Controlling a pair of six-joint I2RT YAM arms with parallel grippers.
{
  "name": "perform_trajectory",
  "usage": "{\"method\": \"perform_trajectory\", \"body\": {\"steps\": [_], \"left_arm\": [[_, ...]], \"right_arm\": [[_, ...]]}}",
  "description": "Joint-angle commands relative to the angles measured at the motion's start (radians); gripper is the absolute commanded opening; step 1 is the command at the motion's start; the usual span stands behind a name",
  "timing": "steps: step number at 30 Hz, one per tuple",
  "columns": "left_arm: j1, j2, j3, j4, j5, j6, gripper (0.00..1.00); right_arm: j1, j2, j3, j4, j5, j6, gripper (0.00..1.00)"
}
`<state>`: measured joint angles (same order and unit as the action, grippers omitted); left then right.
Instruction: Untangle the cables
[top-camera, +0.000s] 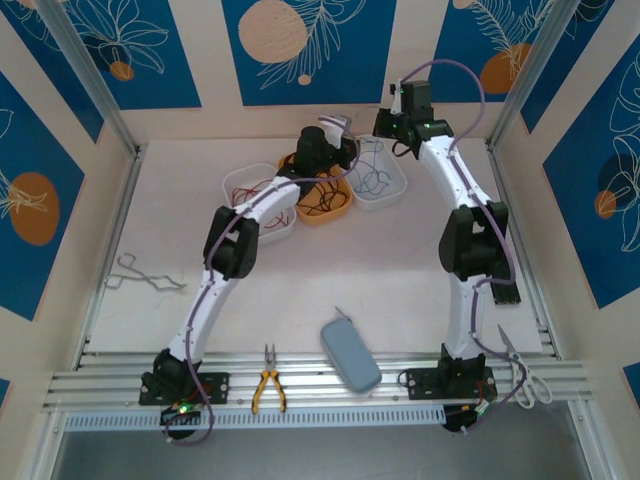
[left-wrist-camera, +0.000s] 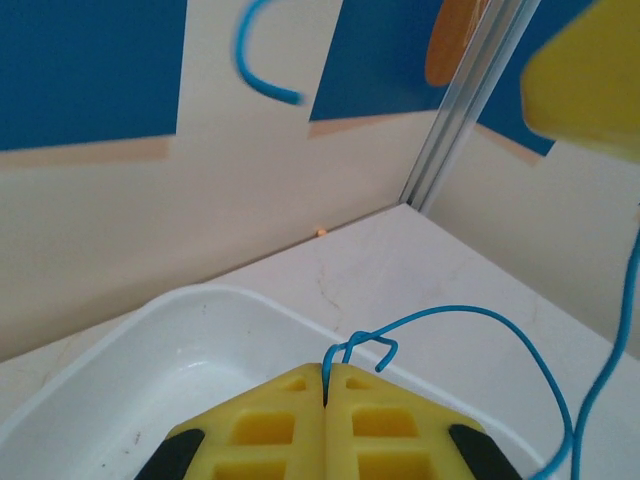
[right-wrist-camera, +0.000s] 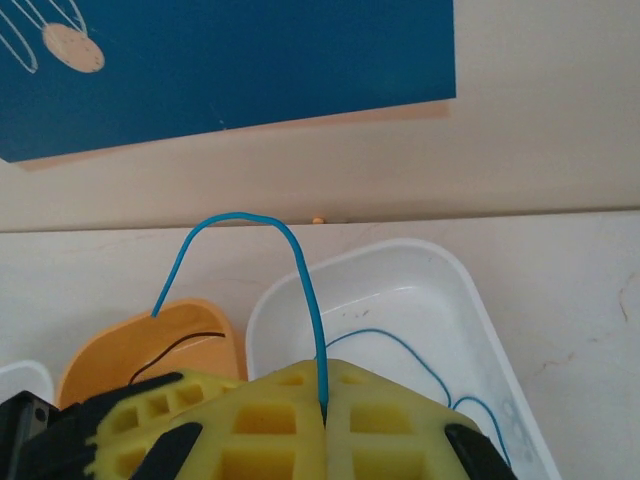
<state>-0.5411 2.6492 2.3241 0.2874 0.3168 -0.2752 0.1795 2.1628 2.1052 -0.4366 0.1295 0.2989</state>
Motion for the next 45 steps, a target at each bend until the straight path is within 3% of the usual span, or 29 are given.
{"method": "perform_trajectory", "body": {"steps": [1, 13, 15, 19, 25, 29, 31, 35, 40, 45], "left_arm": [[-0.014, 0.061, 0.11, -0.041, 0.015, -0.005, 0.0], [-0.016, 0.071, 0.107, -0.05, -0.017, -0.041, 0.29], [-0.015, 0.041, 0.069, -0.04, -0.029, -0.042, 0.38], [-0.016, -0.058, -0.054, -0.011, -0.071, -0.029, 0.46], [-0.015, -0.281, -0.293, 0.052, -0.146, 0.005, 0.72], [-0.013, -0.464, -0.468, 0.079, -0.186, 0.028, 0.96], [-0.014, -0.558, -0.572, 0.096, -0.217, 0.04, 1.0], [-0.004, -0.783, -0.838, 0.131, -0.27, 0.061, 1.0], [0.024, -1.113, -1.237, 0.162, -0.371, 0.104, 1.0], [0.08, -1.452, -1.592, 0.042, -0.543, 0.144, 1.0]], "right_arm": [[0.0, 0.084, 0.088, -0.064, -0.017, -0.036, 0.0], [-0.036, 0.267, 0.224, -0.234, -0.019, -0.046, 0.0], [-0.043, 0.279, 0.228, -0.254, -0.024, -0.041, 0.0], [-0.049, 0.29, 0.237, -0.282, -0.052, -0.048, 0.0], [-0.042, 0.263, 0.297, -0.358, -0.041, -0.079, 0.37], [-0.042, 0.191, 0.296, -0.391, -0.018, -0.079, 0.49], [-0.043, 0.144, 0.275, -0.405, 0.002, -0.075, 0.51], [-0.04, -0.042, 0.078, -0.366, 0.06, -0.057, 0.57], [-0.046, -0.413, -0.423, -0.148, 0.127, -0.015, 0.72], [-0.064, -0.741, -0.878, 0.035, 0.183, 0.011, 0.91]]}}
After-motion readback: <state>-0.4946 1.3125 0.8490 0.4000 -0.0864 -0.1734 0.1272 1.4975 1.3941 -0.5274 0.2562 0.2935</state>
